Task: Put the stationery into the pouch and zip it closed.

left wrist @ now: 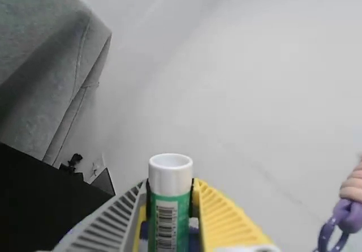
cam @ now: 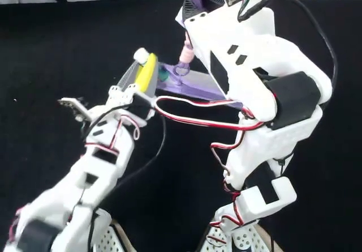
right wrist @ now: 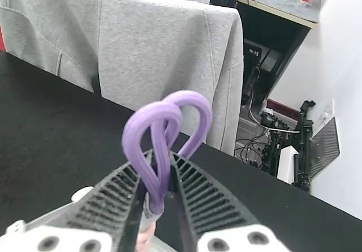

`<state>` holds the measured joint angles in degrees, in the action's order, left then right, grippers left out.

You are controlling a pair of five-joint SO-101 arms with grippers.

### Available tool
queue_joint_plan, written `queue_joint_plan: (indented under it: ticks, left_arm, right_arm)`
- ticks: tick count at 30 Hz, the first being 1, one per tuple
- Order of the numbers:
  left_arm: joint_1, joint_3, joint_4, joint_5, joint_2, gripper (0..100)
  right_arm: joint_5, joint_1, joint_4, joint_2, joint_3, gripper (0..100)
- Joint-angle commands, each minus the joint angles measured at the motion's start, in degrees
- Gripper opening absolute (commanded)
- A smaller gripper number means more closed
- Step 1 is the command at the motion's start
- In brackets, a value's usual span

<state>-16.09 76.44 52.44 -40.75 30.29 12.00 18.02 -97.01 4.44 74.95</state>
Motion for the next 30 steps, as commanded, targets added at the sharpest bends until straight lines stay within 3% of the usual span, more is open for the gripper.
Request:
queue_joint_plan:
  ticks: [1, 5, 12, 22, 30]
  left_arm:
    - [-1.4, -8.2, 13.4, 0.5, -13.9, 3]
    - [-5.8, -14.9, 13.8, 0.4, -19.4, 3]
    - [-11.6, -24.0, -3.8, 0.1, -19.7, 4]
    - [-11.6, -25.5, -22.1, -0.3, -12.4, 25]
    - [-6.9, -26.0, -40.4, -7.9, 4.0, 45]
  right_arm:
    - [-0.4, -0.5, -0.2, -0.9, 2.0, 1.1]
    - [-0.1, -0.9, -0.1, -0.9, 2.1, 1.1]
    - [0.0, -4.0, 1.1, -0.9, 2.0, 1.1]
    - [-0.1, -8.8, 2.5, -0.9, 2.0, 1.1]
    - [-0.4, -8.7, 2.5, -0.8, 2.0, 1.1]
